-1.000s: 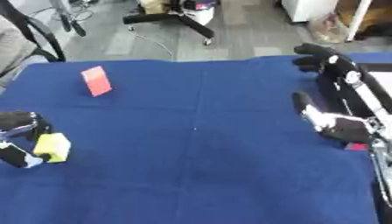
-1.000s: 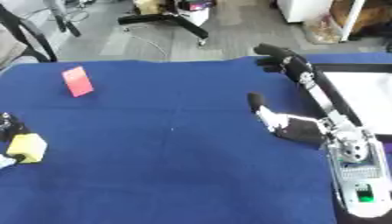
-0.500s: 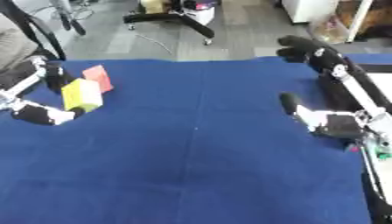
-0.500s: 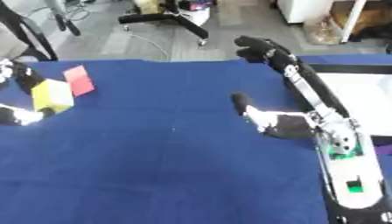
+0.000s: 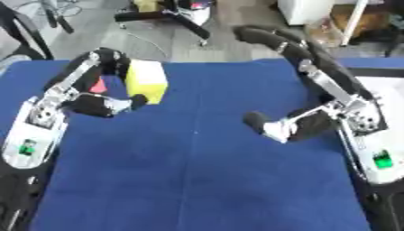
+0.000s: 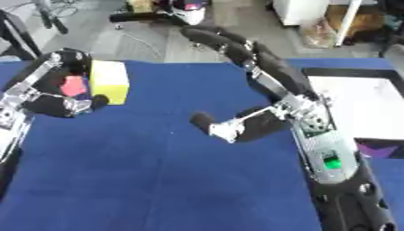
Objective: Pick up the objects with one hand, pass them to the other hand, and then place them into the box on the other side of the table.
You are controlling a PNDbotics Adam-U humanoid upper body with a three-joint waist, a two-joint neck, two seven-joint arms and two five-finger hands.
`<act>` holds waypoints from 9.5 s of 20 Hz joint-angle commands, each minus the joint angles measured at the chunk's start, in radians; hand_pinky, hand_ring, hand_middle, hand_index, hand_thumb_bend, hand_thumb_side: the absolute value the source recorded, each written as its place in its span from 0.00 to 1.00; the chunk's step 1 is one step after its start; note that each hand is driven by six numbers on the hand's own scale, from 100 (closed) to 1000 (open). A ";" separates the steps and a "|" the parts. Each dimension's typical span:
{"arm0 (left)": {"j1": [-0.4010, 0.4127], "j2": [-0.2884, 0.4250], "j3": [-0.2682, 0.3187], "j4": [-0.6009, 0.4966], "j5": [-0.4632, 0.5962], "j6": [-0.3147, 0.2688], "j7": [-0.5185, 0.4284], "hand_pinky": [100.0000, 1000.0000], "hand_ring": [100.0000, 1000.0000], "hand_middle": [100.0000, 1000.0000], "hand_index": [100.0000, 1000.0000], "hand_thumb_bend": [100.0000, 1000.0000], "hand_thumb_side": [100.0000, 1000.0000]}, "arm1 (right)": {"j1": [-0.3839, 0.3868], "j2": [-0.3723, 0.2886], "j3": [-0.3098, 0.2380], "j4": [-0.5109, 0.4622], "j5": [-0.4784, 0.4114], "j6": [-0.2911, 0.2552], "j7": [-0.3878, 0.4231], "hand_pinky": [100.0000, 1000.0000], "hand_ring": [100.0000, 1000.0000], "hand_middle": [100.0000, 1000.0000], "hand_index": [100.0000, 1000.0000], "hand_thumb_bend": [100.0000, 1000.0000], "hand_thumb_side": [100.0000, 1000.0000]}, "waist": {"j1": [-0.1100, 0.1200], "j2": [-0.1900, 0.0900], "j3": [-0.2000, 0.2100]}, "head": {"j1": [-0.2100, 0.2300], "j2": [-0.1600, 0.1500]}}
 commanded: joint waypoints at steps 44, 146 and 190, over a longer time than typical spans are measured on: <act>-0.092 -0.106 -0.074 -0.014 -0.001 -0.054 -0.115 0.49 0.42 0.39 0.53 0.47 0.17 | -0.047 0.078 -0.003 0.074 -0.039 0.456 0.222 0.77 0.76 0.79 0.90 0.31 0.45 | -0.016 -0.013 -0.007 | -0.035 0.006; 0.255 -0.041 0.266 -0.186 -0.323 0.058 0.399 0.52 0.56 0.56 0.74 0.84 0.55 | -0.204 -0.534 -0.456 0.860 0.168 0.548 -0.769 0.81 0.82 0.88 0.96 0.48 0.48 | -0.003 -0.008 0.057 | -0.147 0.006; -0.302 0.544 0.193 0.909 -1.127 0.034 0.431 0.77 0.74 0.76 0.87 0.54 0.39 | 0.083 0.029 -0.171 -0.182 0.166 0.223 -0.148 0.83 0.83 0.85 0.97 0.00 0.29 | 0.022 0.165 -0.211 | 0.275 -0.146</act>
